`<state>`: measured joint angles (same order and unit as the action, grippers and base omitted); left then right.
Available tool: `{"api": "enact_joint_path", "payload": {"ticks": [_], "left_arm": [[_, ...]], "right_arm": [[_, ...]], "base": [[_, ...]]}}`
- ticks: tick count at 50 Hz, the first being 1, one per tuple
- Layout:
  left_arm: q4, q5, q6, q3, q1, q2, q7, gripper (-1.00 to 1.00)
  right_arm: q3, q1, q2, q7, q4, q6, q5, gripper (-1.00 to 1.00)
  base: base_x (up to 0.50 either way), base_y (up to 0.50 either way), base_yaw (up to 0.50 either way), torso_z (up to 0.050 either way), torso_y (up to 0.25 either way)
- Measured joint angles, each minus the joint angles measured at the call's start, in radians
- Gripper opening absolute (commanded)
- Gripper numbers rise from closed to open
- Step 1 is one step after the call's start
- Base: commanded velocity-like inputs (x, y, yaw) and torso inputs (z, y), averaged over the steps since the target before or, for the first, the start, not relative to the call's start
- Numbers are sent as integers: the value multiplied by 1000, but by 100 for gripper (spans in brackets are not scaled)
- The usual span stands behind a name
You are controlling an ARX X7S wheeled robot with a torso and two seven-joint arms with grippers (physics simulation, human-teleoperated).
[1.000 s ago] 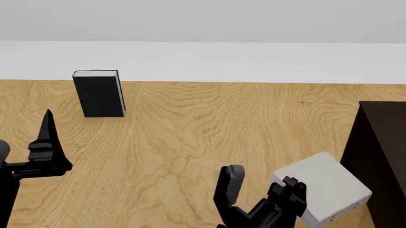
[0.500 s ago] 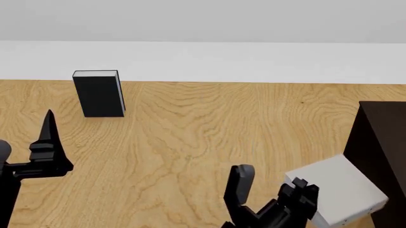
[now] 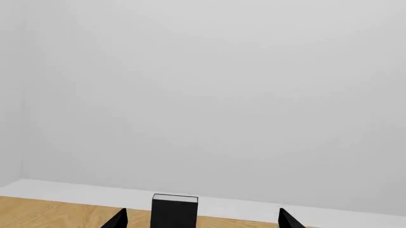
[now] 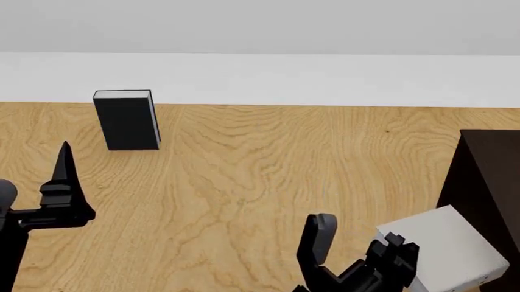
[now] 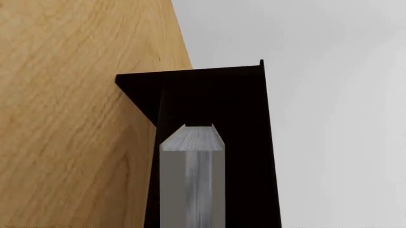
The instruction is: Pick up the book on the right and place it on the cabinet shelf.
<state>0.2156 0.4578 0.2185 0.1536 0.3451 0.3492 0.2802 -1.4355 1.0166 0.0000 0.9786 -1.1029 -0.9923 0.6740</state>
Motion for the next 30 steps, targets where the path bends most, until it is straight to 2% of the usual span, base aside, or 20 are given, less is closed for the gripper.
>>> {"api": "enact_joint_path", "payload": {"ticks": [30], "left_arm": [[-38,-24,-16,25,9,-4,3,100]], "right_arm": [[46,-19,0,-43,-115,51,-73,-100]], "base": [[0,0,0,0,1]]}}
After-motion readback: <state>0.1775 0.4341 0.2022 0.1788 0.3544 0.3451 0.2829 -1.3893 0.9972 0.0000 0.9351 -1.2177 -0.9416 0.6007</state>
